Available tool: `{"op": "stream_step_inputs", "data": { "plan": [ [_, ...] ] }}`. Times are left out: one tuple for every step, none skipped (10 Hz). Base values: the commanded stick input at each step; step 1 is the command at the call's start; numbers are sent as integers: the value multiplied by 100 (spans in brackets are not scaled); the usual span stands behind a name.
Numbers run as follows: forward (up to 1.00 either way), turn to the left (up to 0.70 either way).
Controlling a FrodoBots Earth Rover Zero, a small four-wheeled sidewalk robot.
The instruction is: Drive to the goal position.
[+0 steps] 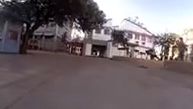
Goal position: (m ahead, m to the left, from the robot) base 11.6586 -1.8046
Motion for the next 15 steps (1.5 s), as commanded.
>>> {"op": "stream_step_inputs", "data": {
  "plan": [
    [85, 0],
    [85, 0],
    [85, 0],
    [85, 0],
    [85, 0],
    [85, 0],
    [85, 0],
    [85, 0],
    [85, 0],
    [85, 0],
    [85, 0],
    [85, 0],
    [85, 0],
    [85, 0],
    [85, 0]
  ]
}}
